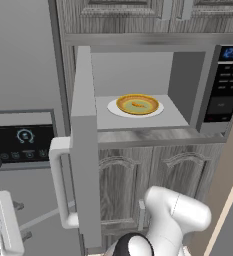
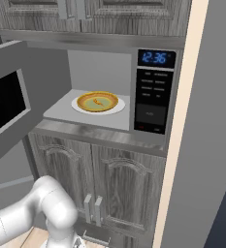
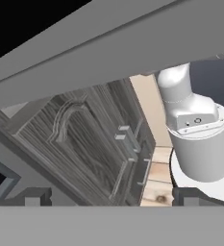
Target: Pick the shrimp from the counter and place it in the microwave. Then turn on the microwave.
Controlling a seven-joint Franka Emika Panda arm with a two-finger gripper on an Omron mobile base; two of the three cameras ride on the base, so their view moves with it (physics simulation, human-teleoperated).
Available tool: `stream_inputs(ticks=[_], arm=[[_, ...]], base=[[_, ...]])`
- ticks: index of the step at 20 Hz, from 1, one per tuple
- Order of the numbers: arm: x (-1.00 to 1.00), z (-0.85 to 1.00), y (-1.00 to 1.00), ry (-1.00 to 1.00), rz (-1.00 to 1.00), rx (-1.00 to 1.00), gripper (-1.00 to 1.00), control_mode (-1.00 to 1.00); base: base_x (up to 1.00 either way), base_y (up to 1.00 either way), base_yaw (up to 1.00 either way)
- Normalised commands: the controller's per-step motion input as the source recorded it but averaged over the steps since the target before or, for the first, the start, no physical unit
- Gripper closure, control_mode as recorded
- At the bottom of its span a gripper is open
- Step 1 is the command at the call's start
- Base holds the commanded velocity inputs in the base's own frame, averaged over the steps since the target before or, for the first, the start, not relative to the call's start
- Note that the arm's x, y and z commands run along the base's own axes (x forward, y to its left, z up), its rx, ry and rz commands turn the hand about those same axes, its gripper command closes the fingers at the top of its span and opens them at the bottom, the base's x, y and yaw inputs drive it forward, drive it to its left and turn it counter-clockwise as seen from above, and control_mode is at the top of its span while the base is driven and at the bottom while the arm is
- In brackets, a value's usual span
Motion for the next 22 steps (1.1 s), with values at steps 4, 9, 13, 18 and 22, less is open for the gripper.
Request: stream_inputs(ticks=[4, 9, 13, 18, 22], arm=[[-0.04, 0.04, -0.02, 0.0, 0.0, 0.0, -1.0, -1.0], [0.0, 0.07, -0.06, -0.01, 0.0, 0.0, -1.0, -1.0], [-0.02, 0.03, -0.06, -0.01, 0.0, 0.0, -1.0, -1.0], [-0.08, 0.0, -0.06, -0.05, 0.0, 0.0, -1.0, -1.0], [-0.02, 0.01, -0.11, -0.02, 0.0, 0.0, -1.0, -1.0]], base=[[0.0, 0.0, 0.0], [0.0, 0.0, 0.0], [0.0, 0.0, 0.0], [0.0, 0.0, 0.0], [0.0, 0.0, 0.0]])
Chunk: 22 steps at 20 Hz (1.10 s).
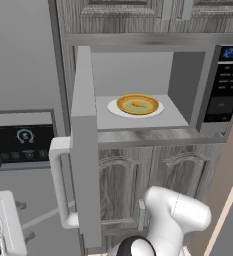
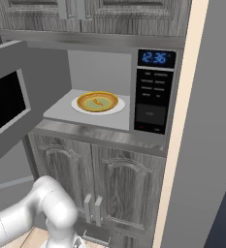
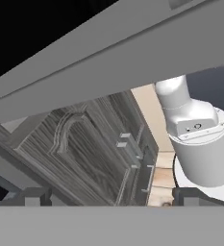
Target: Pick the shrimp from the counter and place it in the microwave. Then turn on the microwave.
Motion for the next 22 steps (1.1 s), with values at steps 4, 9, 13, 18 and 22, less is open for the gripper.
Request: stream_inputs(ticks=[4, 9, 13, 18, 22], arm=[[0.0, 0.07, -0.13, 0.0, 0.0, 0.0, -1.0, -1.0], [0.0, 0.09, -0.14, 0.0, 0.0, 0.0, -1.0, -1.0], [-0.04, 0.09, -0.13, 0.0, 0.0, 0.0, -1.0, -1.0], [-0.07, 0.1, -0.12, 0.0, -0.02, 0.0, -1.0, -1.0], [-0.03, 0.13, -0.14, 0.05, -0.05, 0.0, -1.0, -1.0]], base=[[0.0, 0.0, 0.0], [0.0, 0.0, 0.0], [0.0, 0.0, 0.0], [0.0, 0.0, 0.0], [0.0, 0.0, 0.0]])
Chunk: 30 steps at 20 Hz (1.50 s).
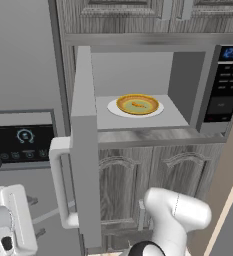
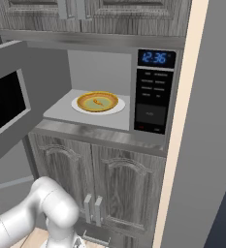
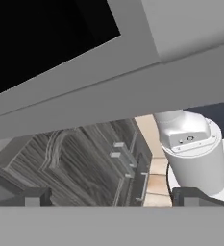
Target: Pick the shrimp from the counter and place it in the microwave. Then turn on the microwave.
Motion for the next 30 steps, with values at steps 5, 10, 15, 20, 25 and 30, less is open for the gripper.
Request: stream_inputs(ticks=[5, 10, 15, 20, 25, 30], arm=[[-0.01, 0.16, -0.19, 0.08, -0.07, 0.0, -1.0, -1.0], [-0.07, 0.16, -0.15, 0.1, -0.05, 0.0, -1.0, -1.0], [-0.22, 0.11, -0.07, 0.04, -0.01, 0.0, -1.0, -1.0], [-0.24, 0.13, -0.04, 0.0, 0.0, 0.0, -1.0, -1.0], [-0.19, 0.14, -0.07, 0.0, 0.0, 0.0, -1.0, -1.0], [-0.14, 0.14, -0.16, 0.0, 0.0, -0.01, -1.0, -1.0]], base=[[0.0, 0.0, 0.0], [0.0, 0.0, 0.0], [0.0, 0.0, 0.0], [0.0, 0.0, 0.0], [0.0, 0.0, 0.0], [0.0, 0.0, 0.0]])
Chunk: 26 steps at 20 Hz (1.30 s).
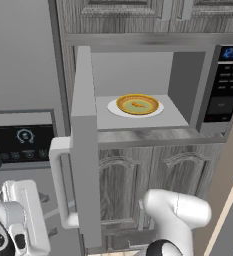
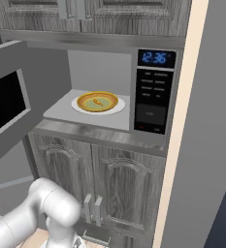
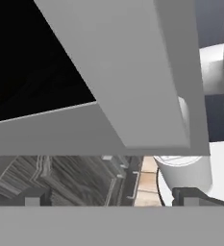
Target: Pick the shrimp from the counter and place it in the microwave. Then turn on the microwave.
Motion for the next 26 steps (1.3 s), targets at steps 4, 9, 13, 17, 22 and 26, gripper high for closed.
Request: stream_inputs(ticks=[4, 9, 13, 17, 22, 26], arm=[[-0.19, 0.09, -0.19, -0.03, 0.0, -0.07, -1.0, -1.0], [-0.21, 0.06, -0.21, -0.09, 0.0, -0.11, -1.0, -1.0], [-0.12, 0.09, -0.23, -0.06, 0.0, -0.13, -1.0, -1.0], [-0.1, 0.12, -0.23, -0.04, 0.0, -0.1, -1.0, -1.0], [-0.08, 0.15, -0.22, -0.01, 0.0, -0.08, -1.0, -1.0], [-0.1, 0.16, -0.21, 0.0, 0.0, -0.06, -1.0, -1.0]], base=[[0.0, 0.0, 0.0], [0.0, 0.0, 0.0], [0.0, 0.0, 0.0], [0.0, 0.0, 0.0], [0.0, 0.0, 0.0], [0.0, 0.0, 0.0]])
